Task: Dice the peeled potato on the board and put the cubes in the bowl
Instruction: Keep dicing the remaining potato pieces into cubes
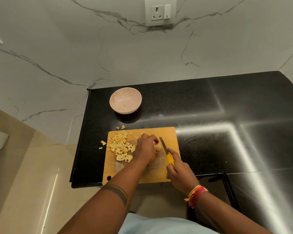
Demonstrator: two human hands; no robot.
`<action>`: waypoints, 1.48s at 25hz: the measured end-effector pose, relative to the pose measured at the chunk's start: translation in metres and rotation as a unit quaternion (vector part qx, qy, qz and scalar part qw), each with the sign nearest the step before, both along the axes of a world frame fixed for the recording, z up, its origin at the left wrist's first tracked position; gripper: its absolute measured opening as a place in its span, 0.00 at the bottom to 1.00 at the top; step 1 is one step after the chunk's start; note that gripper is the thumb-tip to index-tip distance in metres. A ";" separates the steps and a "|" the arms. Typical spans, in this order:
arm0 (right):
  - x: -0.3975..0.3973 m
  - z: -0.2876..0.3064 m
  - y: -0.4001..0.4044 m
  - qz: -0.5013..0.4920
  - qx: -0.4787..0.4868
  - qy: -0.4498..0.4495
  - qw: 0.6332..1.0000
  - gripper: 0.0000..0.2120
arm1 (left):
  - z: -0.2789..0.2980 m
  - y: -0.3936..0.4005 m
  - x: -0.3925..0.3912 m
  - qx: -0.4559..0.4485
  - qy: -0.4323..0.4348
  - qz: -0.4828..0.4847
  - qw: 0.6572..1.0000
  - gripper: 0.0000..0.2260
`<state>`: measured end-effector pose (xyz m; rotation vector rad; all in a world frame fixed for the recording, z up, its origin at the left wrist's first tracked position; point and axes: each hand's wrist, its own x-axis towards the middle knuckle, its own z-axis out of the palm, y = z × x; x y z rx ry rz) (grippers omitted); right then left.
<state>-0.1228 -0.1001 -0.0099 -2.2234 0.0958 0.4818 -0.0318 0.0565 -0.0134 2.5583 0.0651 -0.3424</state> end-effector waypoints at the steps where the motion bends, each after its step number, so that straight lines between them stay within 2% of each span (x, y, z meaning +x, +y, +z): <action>1: 0.002 0.001 -0.002 0.003 -0.005 0.001 1.000 0.30 | 0.000 -0.001 0.001 -0.001 -0.002 -0.006 1.000 0.17; 5: 0.010 0.007 0.014 -0.010 -0.073 -0.023 0.997 0.30 | -0.006 0.005 0.003 0.033 0.014 -0.074 0.997 0.21; 10: -0.004 0.006 0.036 -0.068 -0.140 -0.012 0.988 0.27 | -0.004 0.017 0.023 0.079 0.005 -0.198 0.977 0.18; 12: -0.010 0.006 0.038 -0.071 -0.156 -0.004 0.985 0.29 | 0.000 0.016 0.032 0.081 0.007 -0.214 0.974 0.18; 20: 0.005 0.003 0.043 -0.012 -0.202 -0.023 0.979 0.34 | 0.003 0.013 0.027 0.062 0.015 -0.171 0.983 0.18; 30: 0.017 -0.008 0.037 0.016 -0.215 -0.011 0.976 0.34 | 0.003 0.009 0.026 0.034 0.004 -0.121 0.992 0.16; 37: 0.020 -0.010 0.037 0.013 -0.202 -0.012 0.979 0.33 | 0.003 0.005 0.027 0.051 0.005 -0.117 0.992 0.17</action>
